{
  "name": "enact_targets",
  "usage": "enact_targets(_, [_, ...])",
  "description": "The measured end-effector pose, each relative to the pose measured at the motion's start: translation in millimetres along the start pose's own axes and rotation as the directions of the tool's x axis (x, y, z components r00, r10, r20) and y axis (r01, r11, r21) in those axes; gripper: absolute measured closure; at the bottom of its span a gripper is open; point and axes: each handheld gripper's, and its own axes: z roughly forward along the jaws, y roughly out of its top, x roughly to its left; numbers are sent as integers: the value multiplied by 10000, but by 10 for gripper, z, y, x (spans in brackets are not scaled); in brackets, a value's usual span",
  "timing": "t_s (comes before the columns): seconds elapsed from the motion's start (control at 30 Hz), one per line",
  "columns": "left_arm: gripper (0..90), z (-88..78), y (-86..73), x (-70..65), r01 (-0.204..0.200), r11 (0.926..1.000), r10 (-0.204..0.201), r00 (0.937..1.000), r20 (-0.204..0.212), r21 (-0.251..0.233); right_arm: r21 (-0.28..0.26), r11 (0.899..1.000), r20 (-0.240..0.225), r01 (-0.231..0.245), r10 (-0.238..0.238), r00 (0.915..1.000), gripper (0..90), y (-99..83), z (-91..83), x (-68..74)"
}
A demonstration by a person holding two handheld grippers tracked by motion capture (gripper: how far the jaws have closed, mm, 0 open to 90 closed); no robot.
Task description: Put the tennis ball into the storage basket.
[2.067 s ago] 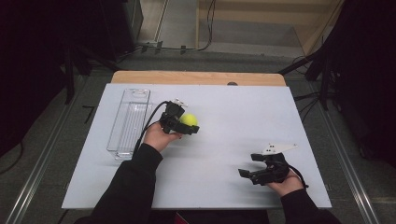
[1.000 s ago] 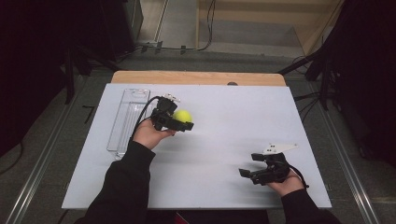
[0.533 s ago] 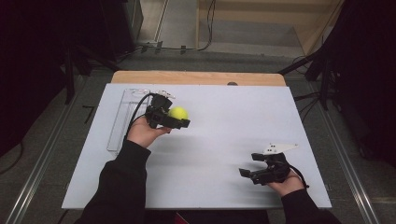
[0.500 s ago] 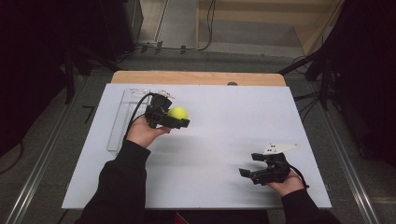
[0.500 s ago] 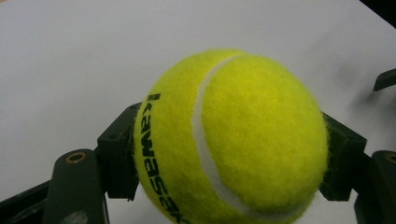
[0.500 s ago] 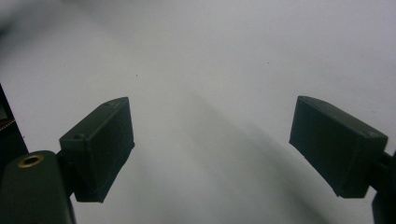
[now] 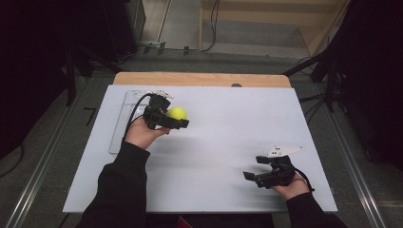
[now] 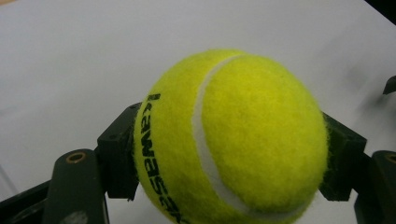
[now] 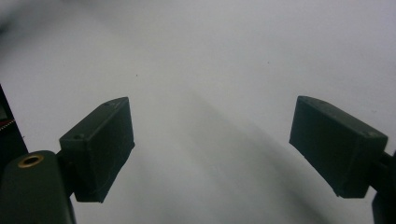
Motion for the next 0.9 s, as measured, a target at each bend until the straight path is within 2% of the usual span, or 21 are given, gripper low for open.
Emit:
enact_targets(0.47, [261,-139,-51,181,401,9991,-406,9986,-345,-150,-25,10000,-11,10,-10,10000,119,2,-2,3])
enact_targets(0.9, [261,-228,-105,336,776,9967,-791,9947,-651,-256,-4,10000,-5,13,-13,10000,119,1,-2,2])
